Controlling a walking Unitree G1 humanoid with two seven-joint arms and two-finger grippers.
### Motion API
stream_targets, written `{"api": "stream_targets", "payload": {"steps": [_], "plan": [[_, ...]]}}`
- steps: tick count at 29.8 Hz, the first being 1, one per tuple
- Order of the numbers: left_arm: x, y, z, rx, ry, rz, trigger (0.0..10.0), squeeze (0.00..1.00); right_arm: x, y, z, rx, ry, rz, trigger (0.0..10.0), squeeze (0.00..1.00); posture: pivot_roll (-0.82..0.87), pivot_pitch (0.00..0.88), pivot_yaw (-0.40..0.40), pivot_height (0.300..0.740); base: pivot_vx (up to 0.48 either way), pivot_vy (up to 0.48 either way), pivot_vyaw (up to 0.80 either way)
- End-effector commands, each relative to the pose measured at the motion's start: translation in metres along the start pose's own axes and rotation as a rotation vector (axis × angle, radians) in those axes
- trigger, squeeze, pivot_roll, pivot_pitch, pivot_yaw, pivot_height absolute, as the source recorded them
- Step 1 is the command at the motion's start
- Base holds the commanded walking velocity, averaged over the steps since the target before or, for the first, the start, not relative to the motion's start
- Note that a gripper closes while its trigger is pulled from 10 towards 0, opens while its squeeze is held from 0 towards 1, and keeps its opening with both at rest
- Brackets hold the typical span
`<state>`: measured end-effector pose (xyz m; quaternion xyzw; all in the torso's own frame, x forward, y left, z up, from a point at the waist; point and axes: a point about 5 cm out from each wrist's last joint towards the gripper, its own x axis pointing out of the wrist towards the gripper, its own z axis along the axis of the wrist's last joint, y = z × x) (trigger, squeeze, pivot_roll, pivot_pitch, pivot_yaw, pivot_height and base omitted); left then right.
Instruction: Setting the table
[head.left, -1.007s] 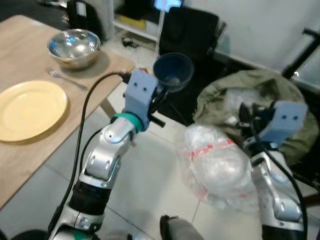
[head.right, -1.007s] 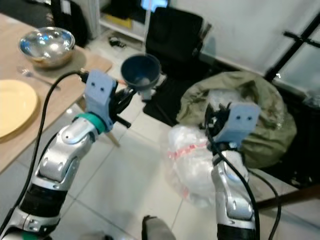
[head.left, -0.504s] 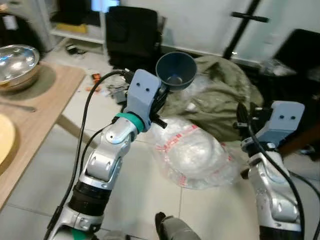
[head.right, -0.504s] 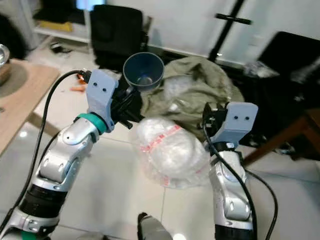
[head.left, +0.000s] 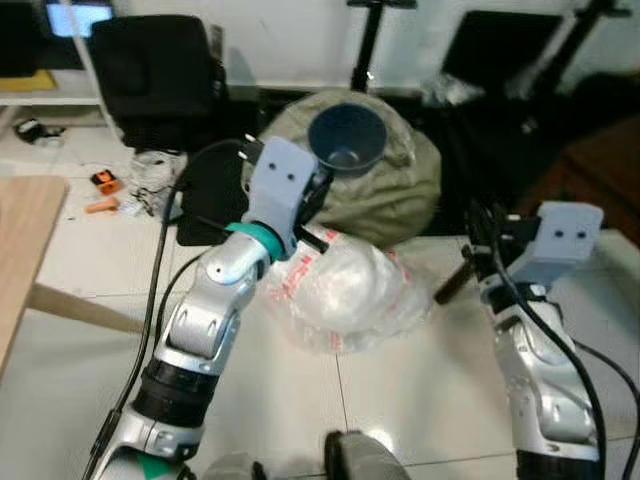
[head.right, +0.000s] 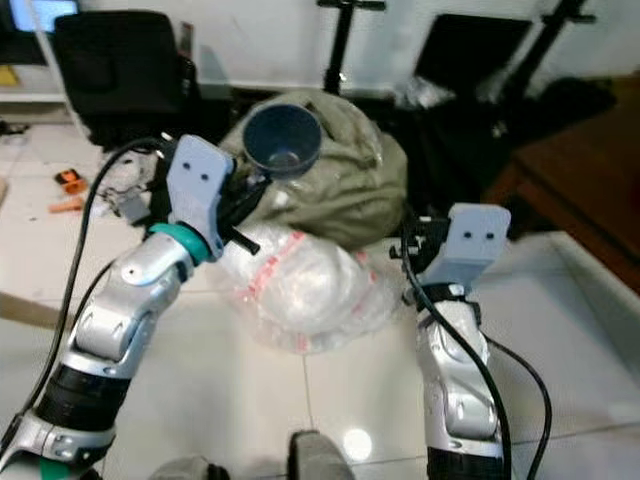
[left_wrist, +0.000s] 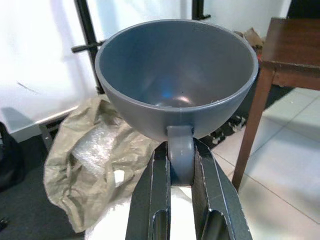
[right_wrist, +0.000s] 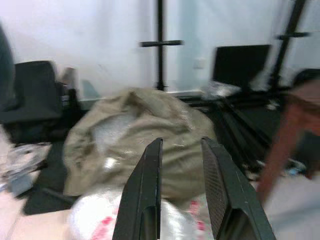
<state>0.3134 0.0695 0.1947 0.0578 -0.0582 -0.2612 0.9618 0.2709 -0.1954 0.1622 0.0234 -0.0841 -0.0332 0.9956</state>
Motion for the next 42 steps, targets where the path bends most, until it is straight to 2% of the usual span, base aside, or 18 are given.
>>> {"api": "stream_targets", "payload": {"steps": [1, 42], "plan": [[0.001, -0.0047, 0.0014, 0.0, -0.013, -0.02, 10.0, 0.0, -0.0012, -0.0042, -0.0018, -0.016, 0.011, -0.013, 10.0, 0.0, 0.03, 0.016, 0.023, 0.74, 0.0, 0.0, -0.8], [0.0022, -0.0083, 0.0009, -0.009, -0.013, -0.041, 10.0, 0.0, -0.0031, -0.0046, -0.0018, -0.018, 0.014, -0.023, 10.0, 0.0, 0.02, 0.025, 0.029, 0.74, 0.0, 0.0, -0.8]]}}
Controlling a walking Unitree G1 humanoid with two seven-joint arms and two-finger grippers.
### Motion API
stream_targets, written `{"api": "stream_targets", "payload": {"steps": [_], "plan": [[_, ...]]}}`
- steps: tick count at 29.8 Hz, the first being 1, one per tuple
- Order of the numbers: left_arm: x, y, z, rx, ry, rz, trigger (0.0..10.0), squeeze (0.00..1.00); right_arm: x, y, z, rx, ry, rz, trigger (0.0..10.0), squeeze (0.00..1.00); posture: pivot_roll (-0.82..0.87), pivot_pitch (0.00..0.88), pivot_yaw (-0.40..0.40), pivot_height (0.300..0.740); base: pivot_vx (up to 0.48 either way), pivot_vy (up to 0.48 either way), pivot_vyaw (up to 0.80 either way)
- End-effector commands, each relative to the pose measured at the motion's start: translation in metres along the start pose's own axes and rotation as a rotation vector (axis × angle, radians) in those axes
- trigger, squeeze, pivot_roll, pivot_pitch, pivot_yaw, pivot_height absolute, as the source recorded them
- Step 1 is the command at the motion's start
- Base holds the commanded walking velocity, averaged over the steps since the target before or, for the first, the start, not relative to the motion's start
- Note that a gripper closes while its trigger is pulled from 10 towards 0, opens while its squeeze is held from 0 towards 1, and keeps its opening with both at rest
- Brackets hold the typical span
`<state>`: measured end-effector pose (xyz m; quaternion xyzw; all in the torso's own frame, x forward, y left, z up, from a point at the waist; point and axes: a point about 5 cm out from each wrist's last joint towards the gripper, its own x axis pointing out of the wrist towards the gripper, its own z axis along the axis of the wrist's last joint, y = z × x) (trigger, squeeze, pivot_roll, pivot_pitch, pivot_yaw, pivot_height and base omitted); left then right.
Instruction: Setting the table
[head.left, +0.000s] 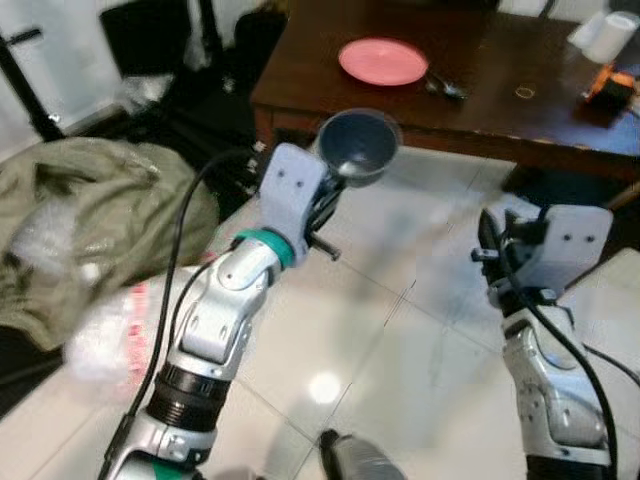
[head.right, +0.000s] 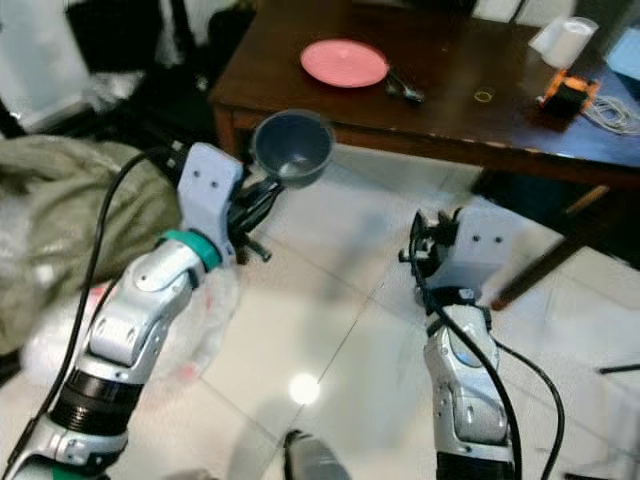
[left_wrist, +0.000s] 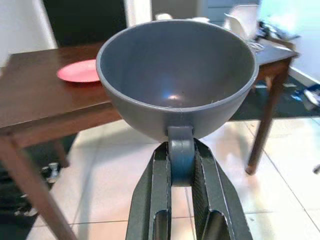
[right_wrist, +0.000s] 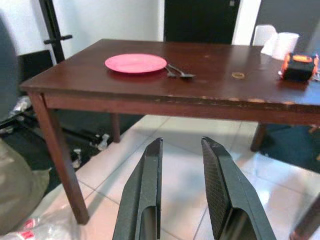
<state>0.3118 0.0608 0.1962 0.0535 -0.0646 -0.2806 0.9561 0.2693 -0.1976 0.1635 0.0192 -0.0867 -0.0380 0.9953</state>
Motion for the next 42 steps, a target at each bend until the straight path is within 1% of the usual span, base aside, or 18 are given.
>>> {"api": "stream_targets", "payload": {"steps": [1, 12, 15, 16, 18, 20, 23, 27, 31, 32, 33, 34, 35, 36, 37, 39, 40, 42], "plan": [[-0.001, 0.0, -0.002, -0.003, 0.004, -0.002, 10.0, 0.0, -0.002, -0.002, -0.003, -0.009, 0.02, -0.014, 10.0, 0.0, 0.02, 0.025, 0.029, 0.74, 0.0, 0.0, -0.8], [-0.002, 0.001, -0.004, 0.001, 0.012, 0.008, 10.0, 0.0, -0.003, -0.003, -0.004, -0.008, 0.023, -0.015, 10.0, 0.0, 0.02, 0.026, 0.026, 0.74, 0.0, 0.0, -0.8], [-0.006, 0.01, -0.016, 0.026, 0.044, 0.058, 10.0, 0.0, -0.004, -0.003, -0.015, 0.002, 0.058, -0.017, 10.0, 0.0, 0.02, 0.026, 0.024, 0.74, 0.0, 0.0, -0.8], [-0.02, 0.027, -0.047, 0.073, 0.132, 0.158, 10.0, 0.0, -0.013, -0.001, -0.05, 0.013, 0.189, -0.002, 10.0, 0.0, 0.03, 0.03, 0.017, 0.74, 0.0, 0.0, 0.0], [-0.02, 0.027, -0.047, 0.073, 0.132, 0.158, 10.0, 0.0, -0.013, -0.001, -0.05, 0.013, 0.189, -0.002, 10.0, 0.0, 0.03, 0.03, 0.017, 0.74, 0.0, 0.0, 0.0], [-0.034, 0.036, -0.071, 0.119, 0.206, 0.217, 10.0, 0.0, -0.025, 0.002, -0.079, 0.014, 0.298, 0.017, 10.0, 0.0, 0.03, 0.03, 0.012, 0.74, 0.0, 0.0, 0.0], [-0.043, 0.04, -0.086, 0.14, 0.256, 0.246, 10.0, 0.0, -0.034, 0.003, -0.096, 0.018, 0.365, 0.026, 10.0, 0.0, 0.04, 0.032, 0.006, 0.74, 0.0, 0.0, 0.0], [-0.075, 0.047, -0.13, 0.144, 0.43, 0.307, 10.0, 0.0, -0.065, -0.001, -0.14, 0.022, 0.54, 0.021, 10.0, 0.0, 0.05, 0.038, -0.008, 0.74, 0.0, 0.0, 0.0], [-0.085, 0.048, -0.143, 0.139, 0.485, 0.313, 10.0, 0.0, -0.072, -0.004, -0.148, 0.023, 0.571, 0.01, 10.0, 0.0, 0.05, 0.037, -0.009, 0.74, 0.0, 0.0, 0.0], [-0.098, 0.049, -0.159, 0.099, 0.56, 0.317, 10.0, 0.0, -0.08, -0.008, -0.157, 0.021, 0.603, -0.005, 10.0, 0.0, 0.05, 0.036, -0.016, 0.74, 0.0, 0.0, 0.0], [-0.098, 0.049, -0.159, 0.099, 0.56, 0.317, 10.0, 0.0, -0.08, -0.008, -0.157, 0.021, 0.603, -0.005, 10.0, 0.0, 0.05, 0.036, -0.016, 0.74, 0.0, 0.0, 0.0], [-0.115, 0.051, -0.177, 0.055, 0.645, 0.344, 10.0, 0.0, -0.087, -0.011, -0.164, 0.02, 0.634, -0.016, 10.0, 0.0, 0.05, 0.035, -0.017, 0.74, 0.0, 0.0, 0.0], [-0.115, 0.051, -0.177, 0.055, 0.645, 0.344, 10.0, 0.0, -0.087, -0.011, -0.164, 0.02, 0.634, -0.016, 10.0, 0.0, 0.05, 0.035, -0.017, 0.74, 0.0, 0.0, 0.0], [-0.135, 0.053, -0.195, -0.011, 0.732, 0.378, 10.0, 0.0, -0.095, -0.012, -0.172, 0.019, 0.664, -0.017, 10.0, 0.0, 0.05, 0.032, -0.028, 0.74, 0.0, 0.0, 0.0], [-0.135, 0.053, -0.195, -0.011, 0.732, 0.378, 10.0, 0.0, -0.095, -0.012, -0.172, 0.019, 0.664, -0.017, 10.0, 0.0, 0.05, 0.032, -0.028, 0.74, 0.0, 0.0, 0.0], [-0.173, 0.052, -0.222, -0.093, 0.872, 0.466, 10.0, 0.0, -0.117, -0.011, -0.19, 0.006, 0.763, -0.01, 10.0, 0.0, 0.05, 0.023, -0.048, 0.74, 0.0, 0.0, 0.0], [-0.183, 0.05, -0.229, -0.098, 0.905, 0.482, 10.0, 0.0, -0.125, -0.011, -0.197, 0.0, 0.799, -0.009, 10.0, 0.0, 0.05, 0.02, -0.053, 0.74, 0.0, 0.0, 0.0], [-0.187, 0.048, -0.232, -0.096, 0.918, 0.487, 10.0, 0.0, -0.13, -0.011, -0.2, 0.0, 0.82, -0.011, 10.0, 0.0, 0.05, 0.02, -0.054, 0.74, 0.0, 0.0, 0.0]]}}
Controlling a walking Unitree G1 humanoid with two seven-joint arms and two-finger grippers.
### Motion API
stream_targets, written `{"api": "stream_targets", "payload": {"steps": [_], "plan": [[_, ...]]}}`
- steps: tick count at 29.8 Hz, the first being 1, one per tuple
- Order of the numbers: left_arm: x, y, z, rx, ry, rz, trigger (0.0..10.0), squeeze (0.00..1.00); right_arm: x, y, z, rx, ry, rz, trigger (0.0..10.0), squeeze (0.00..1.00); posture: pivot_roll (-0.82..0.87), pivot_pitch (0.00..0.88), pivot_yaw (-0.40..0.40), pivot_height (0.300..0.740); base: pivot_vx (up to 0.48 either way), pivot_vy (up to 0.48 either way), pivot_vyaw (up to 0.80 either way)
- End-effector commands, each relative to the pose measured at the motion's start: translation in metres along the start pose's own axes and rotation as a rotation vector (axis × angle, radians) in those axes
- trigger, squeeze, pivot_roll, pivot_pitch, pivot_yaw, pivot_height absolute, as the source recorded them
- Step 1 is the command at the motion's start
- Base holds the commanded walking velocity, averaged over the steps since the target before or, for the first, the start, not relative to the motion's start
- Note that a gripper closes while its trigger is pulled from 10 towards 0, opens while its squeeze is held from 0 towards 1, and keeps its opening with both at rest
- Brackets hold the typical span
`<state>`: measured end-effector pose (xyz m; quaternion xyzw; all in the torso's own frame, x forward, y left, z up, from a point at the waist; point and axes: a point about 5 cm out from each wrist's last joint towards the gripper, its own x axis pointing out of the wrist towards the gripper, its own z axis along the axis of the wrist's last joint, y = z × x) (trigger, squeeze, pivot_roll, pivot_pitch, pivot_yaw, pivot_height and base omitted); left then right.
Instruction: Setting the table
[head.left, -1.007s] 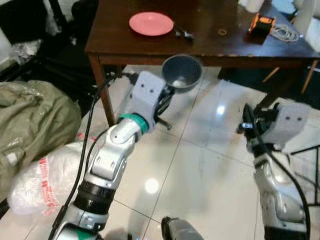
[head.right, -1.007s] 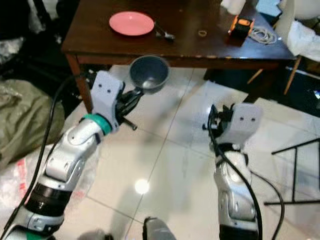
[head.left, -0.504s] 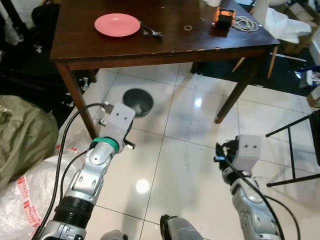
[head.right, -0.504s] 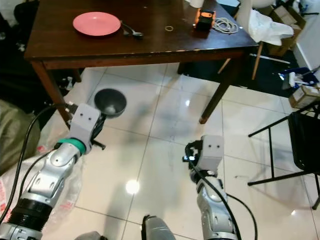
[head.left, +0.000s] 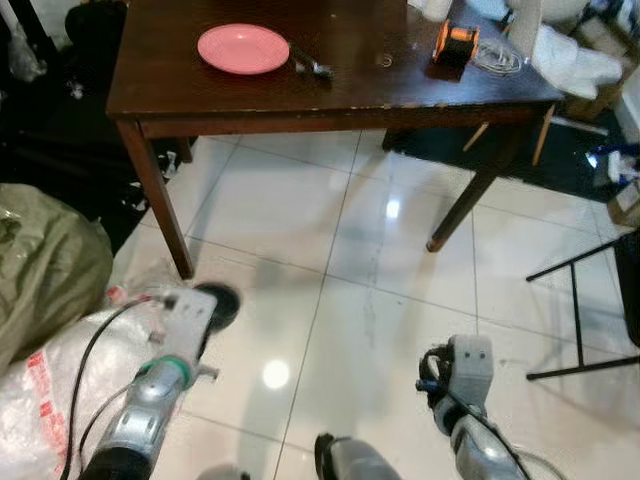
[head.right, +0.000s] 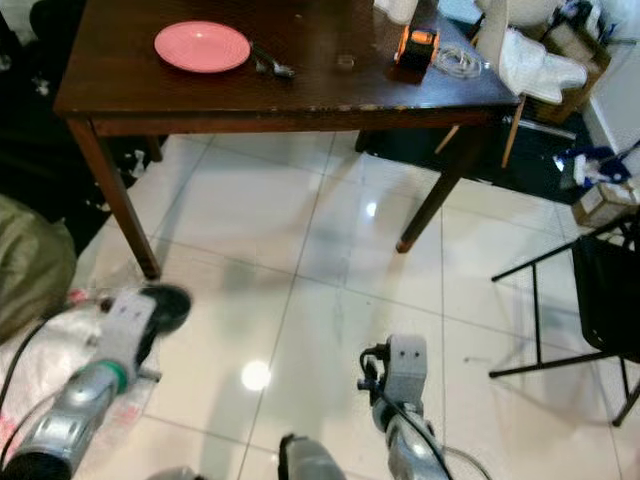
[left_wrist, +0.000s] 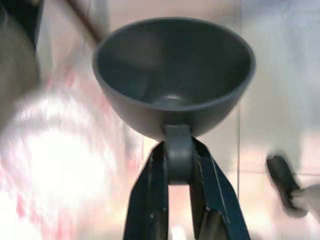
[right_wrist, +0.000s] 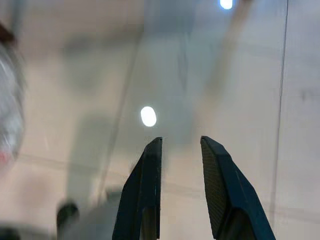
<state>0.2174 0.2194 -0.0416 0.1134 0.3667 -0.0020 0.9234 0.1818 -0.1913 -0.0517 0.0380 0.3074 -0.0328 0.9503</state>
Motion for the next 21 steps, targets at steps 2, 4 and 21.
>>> {"api": "stream_targets", "payload": {"steps": [2, 4, 21], "plan": [[0.0, -0.004, -0.003, 0.005, -0.011, -0.001, 10.0, 0.0, -0.003, -0.002, -0.01, 0.002, 0.028, -0.005, 10.0, 0.0, 0.05, 0.017, -0.059, 0.74, 0.0, 0.0, 0.0], [0.0, -0.008, -0.001, 0.024, -0.038, 0.003, 10.0, 0.0, -0.001, -0.002, -0.008, 0.006, 0.012, 0.003, 10.0, 0.0, 0.05, 0.015, -0.062, 0.74, 0.0, 0.0, 0.0], [0.001, -0.027, 0.069, 0.156, -0.369, -0.072, 10.0, 0.0, 0.015, 0.013, 0.052, -0.032, -0.272, 0.073, 10.0, 0.0, 0.06, 0.008, -0.044, 0.74, 0.0, 0.0, 0.0]]}}
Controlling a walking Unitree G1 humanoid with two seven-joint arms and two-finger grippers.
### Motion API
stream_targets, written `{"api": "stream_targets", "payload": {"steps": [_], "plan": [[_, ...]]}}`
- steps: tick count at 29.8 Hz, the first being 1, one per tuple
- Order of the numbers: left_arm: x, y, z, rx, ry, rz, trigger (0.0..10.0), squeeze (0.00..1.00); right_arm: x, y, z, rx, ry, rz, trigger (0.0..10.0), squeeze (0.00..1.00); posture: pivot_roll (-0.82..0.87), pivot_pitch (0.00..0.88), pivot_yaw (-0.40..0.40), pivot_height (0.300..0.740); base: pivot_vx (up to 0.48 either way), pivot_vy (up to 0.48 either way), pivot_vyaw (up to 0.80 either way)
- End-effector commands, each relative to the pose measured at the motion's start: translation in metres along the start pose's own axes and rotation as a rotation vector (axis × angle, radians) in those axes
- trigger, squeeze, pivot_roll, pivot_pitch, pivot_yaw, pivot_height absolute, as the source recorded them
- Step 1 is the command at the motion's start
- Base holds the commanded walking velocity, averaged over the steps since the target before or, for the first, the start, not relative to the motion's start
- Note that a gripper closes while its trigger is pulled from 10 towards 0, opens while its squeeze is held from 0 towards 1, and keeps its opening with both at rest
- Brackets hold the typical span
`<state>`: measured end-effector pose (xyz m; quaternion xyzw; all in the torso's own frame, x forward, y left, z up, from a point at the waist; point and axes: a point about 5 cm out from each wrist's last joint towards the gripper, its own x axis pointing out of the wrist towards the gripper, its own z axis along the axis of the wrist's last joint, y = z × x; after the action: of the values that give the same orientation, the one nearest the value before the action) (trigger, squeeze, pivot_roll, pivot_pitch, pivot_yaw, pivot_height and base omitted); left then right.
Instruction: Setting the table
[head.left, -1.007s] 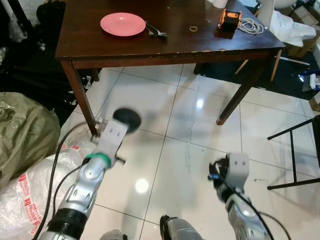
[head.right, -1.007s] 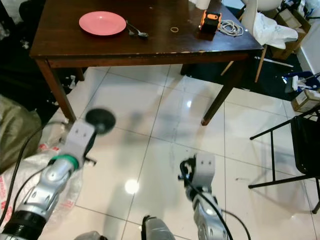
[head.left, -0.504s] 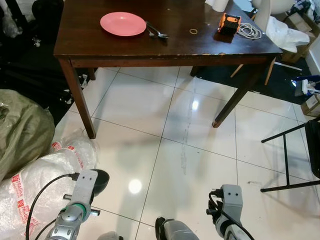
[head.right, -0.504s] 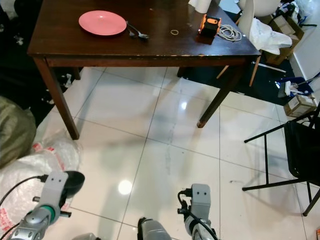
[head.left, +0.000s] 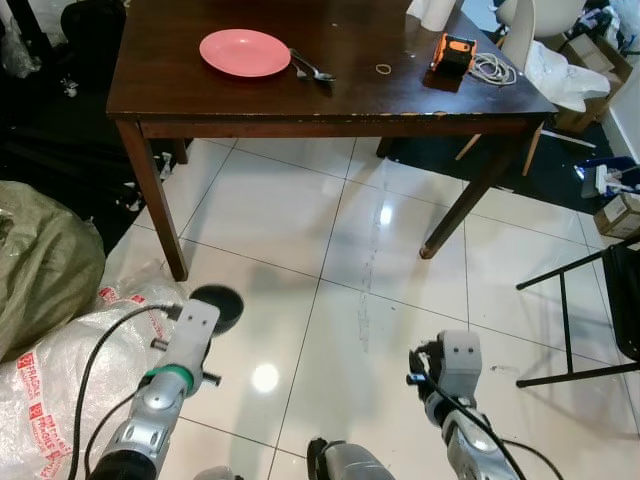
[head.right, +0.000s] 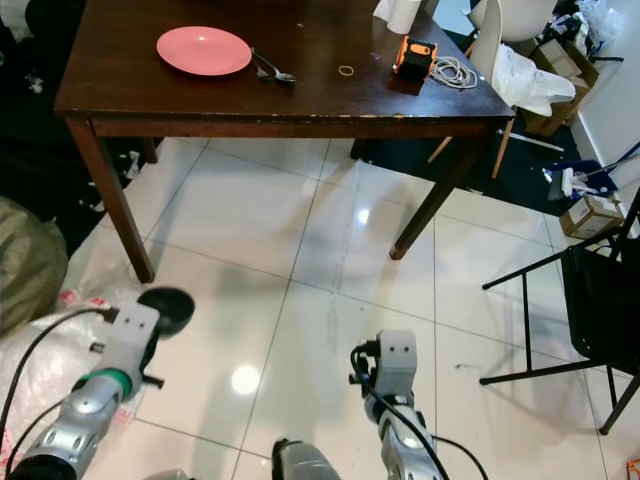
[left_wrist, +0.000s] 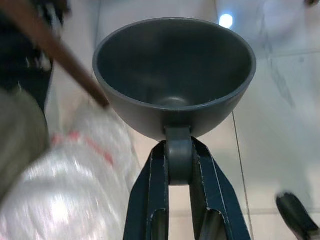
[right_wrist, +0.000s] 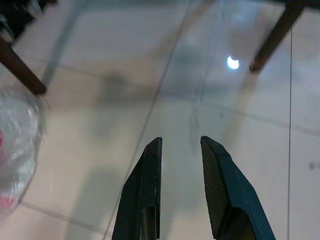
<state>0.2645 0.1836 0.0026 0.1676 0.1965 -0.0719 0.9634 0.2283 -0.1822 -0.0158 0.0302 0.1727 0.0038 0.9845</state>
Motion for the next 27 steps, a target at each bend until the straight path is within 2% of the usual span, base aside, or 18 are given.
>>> {"api": "stream_targets", "payload": {"steps": [1, 5, 6, 7, 8, 9, 11, 12, 14, 15, 17, 19, 22, 27], "plan": [[0.001, -0.008, 0.01, 0.03, -0.064, -0.024, 10.0, 0.0, -0.002, -0.001, 0.002, -0.002, -0.022, -0.003, 10.0, 0.0, 0.06, 0.005, -0.043, 0.74, 0.0, 0.0, 0.0], [0.001, -0.009, 0.017, 0.042, -0.098, -0.023, 10.0, 0.0, -0.002, -0.001, 0.004, -0.003, -0.037, -0.003, 10.0, 0.0, 0.06, 0.005, -0.043, 0.74, 0.0, 0.0, 0.0], [0.003, -0.011, 0.038, 0.072, -0.201, -0.018, 10.0, 0.0, -0.002, -0.003, 0.013, -0.01, -0.088, -0.017, 10.0, 0.0, 0.05, 0.003, -0.041, 0.74, 0.0, 0.0, 0.0], [0.003, -0.011, 0.038, 0.072, -0.201, -0.018, 10.0, 0.0, -0.002, -0.003, 0.013, -0.01, -0.088, -0.017, 10.0, 0.0, 0.05, 0.003, -0.041, 0.74, 0.0, 0.0, 0.0], [0.005, -0.012, 0.066, 0.064, -0.316, 0.001, 10.0, 0.0, -0.002, -0.01, 0.032, -0.011, -0.177, -0.057, 10.0, 0.0, 0.05, 0.0, -0.037, 0.74, 0.322, 0.0, 0.0], [0.005, -0.012, 0.066, 0.064, -0.316, 0.001, 10.0, 0.0, -0.002, -0.01, 0.032, -0.011, -0.177, -0.057, 10.0, 0.0, 0.05, 0.0, -0.037, 0.74, 0.322, 0.0, 0.0], [0.002, -0.013, 0.118, 0.042, -0.51, 0.026, 10.0, 0.0, -0.005, -0.026, 0.073, -0.014, -0.352, -0.134, 10.0, 0.0, 0.04, 0.0, -0.025, 0.74, 0.48, 0.0, 0.0], [0.002, -0.013, 0.118, 0.042, -0.51, 0.026, 10.0, 0.0, -0.005, -0.026, 0.073, -0.014, -0.352, -0.134, 10.0, 0.0, 0.04, 0.0, -0.025, 0.74, 0.48, 0.0, 0.0], [-0.001, -0.013, 0.141, 0.019, -0.591, 0.03, 10.0, 0.0, -0.008, -0.034, 0.094, -0.018, -0.433, -0.164, 10.0, 0.0, 0.03, 0.0, -0.018, 0.74, 0.48, 0.0, 0.0], [-0.001, -0.013, 0.141, 0.019, -0.591, 0.03, 10.0, 0.0, -0.008, -0.034, 0.094, -0.018, -0.433, -0.164, 10.0, 0.0, 0.03, 0.0, -0.018, 0.74, 0.48, 0.0, 0.0], [-0.003, -0.014, 0.16, -0.002, -0.652, 0.026, 10.0, 0.0, -0.009, -0.041, 0.108, -0.026, -0.479, -0.178, 10.0, 0.0, 0.03, 0.0, -0.014, 0.74, 0.48, 0.0, 0.0], [-0.003, -0.014, 0.16, -0.002, -0.652, 0.026, 10.0, 0.0, -0.009, -0.041, 0.108, -0.026, -0.479, -0.178, 10.0, 0.0, 0.03, 0.0, -0.014, 0.74, 0.48, 0.0, 0.0], [-0.005, -0.018, 0.177, -0.024, -0.7, 0.011, 10.0, 0.0, -0.009, -0.044, 0.115, -0.033, -0.499, -0.189, 10.0, 0.0, 0.02, 0.0, -0.009, 0.74, 0.48, 0.0, 0.0], [-0.007, -0.021, 0.18, -0.024, -0.708, 0.002, 10.0, 0.0, -0.01, -0.042, 0.112, -0.032, -0.484, -0.191, 10.0, 0.0, 0.02, 0.0, -0.007, 0.74, 0.48, 0.0, 0.0]]}}
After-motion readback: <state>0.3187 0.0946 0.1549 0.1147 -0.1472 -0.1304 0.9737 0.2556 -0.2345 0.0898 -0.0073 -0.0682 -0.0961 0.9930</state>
